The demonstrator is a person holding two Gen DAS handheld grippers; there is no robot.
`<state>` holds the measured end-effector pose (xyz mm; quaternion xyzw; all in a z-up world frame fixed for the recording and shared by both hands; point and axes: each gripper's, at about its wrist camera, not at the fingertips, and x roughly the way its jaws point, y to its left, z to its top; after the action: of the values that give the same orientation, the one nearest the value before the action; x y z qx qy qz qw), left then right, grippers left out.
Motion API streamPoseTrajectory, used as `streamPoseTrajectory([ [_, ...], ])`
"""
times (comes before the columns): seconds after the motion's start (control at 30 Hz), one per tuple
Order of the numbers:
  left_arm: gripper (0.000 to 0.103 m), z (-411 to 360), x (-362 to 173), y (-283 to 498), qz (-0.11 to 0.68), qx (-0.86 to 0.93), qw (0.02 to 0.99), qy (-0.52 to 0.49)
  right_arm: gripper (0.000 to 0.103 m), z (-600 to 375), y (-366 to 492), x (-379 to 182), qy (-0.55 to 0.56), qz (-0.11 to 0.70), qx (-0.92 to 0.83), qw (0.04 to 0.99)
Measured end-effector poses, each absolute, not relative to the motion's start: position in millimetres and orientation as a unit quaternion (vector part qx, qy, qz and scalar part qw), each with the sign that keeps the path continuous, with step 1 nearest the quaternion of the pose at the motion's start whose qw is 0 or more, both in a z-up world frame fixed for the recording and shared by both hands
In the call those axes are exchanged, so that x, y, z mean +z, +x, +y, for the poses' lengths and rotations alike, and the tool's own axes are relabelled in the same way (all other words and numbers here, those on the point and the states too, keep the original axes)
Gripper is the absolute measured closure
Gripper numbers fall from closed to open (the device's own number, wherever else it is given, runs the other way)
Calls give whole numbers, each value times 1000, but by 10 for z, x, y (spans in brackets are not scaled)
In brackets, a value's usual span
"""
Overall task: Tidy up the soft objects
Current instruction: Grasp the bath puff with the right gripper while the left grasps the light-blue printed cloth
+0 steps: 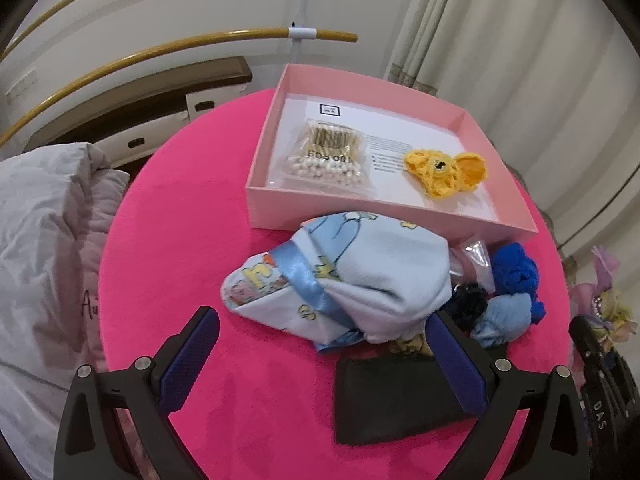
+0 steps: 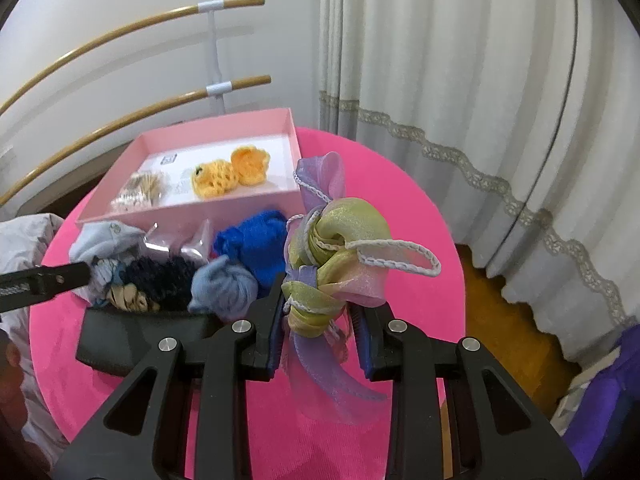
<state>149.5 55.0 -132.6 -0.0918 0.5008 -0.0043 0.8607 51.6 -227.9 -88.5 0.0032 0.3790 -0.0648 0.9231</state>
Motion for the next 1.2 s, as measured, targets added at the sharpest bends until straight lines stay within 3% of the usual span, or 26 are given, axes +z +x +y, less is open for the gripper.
streamPoseTrajectory([
  [0.57,4,718,-1704,1920,505,7,848,-162,75,-2261,923,-1155,16,419,-45,907],
  [0.93,40,485,-1597,1834,487,14,868,-95,75,-2197,954,-1148,11,418,-36,908],
  [1.2,52,337,-1473,1718,480,17,875,-66,75,-2209,895,-1100,19,414,-31,910],
])
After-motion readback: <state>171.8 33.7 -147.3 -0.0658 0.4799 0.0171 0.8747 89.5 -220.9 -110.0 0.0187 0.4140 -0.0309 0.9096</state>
